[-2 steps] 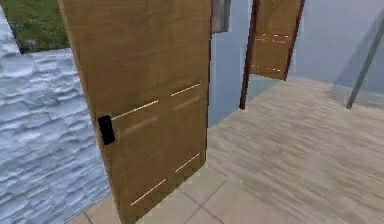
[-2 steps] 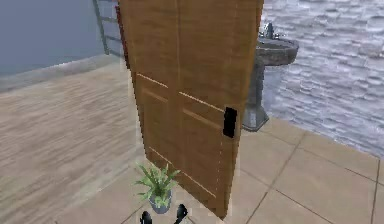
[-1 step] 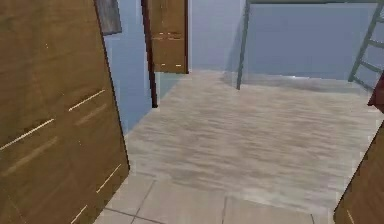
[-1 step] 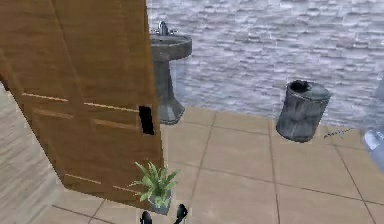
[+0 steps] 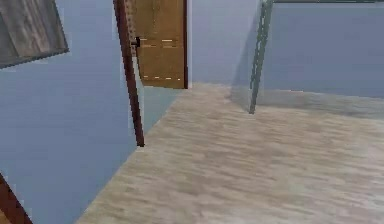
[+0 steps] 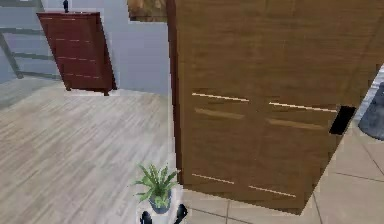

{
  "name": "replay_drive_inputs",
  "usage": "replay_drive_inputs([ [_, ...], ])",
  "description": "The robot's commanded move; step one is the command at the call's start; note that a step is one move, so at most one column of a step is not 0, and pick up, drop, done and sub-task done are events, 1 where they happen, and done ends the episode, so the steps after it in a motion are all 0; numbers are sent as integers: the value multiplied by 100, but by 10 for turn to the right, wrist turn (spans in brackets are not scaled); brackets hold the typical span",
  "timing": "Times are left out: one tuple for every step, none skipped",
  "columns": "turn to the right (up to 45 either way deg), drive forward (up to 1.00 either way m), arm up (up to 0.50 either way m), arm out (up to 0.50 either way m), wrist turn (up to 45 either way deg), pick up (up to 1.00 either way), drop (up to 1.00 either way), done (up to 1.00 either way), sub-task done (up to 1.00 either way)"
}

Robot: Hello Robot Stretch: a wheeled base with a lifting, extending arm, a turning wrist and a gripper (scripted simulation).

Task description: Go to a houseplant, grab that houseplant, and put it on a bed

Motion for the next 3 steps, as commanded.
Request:
replay_drive_inputs([
  [0, 100, 0, 0, 0, 0, 0, 0, 0],
  [0, 100, 0, 0, 0, 0, 0, 0, 0],
  [0, 45, 0, 0, 0, 0, 0, 0, 0],
])
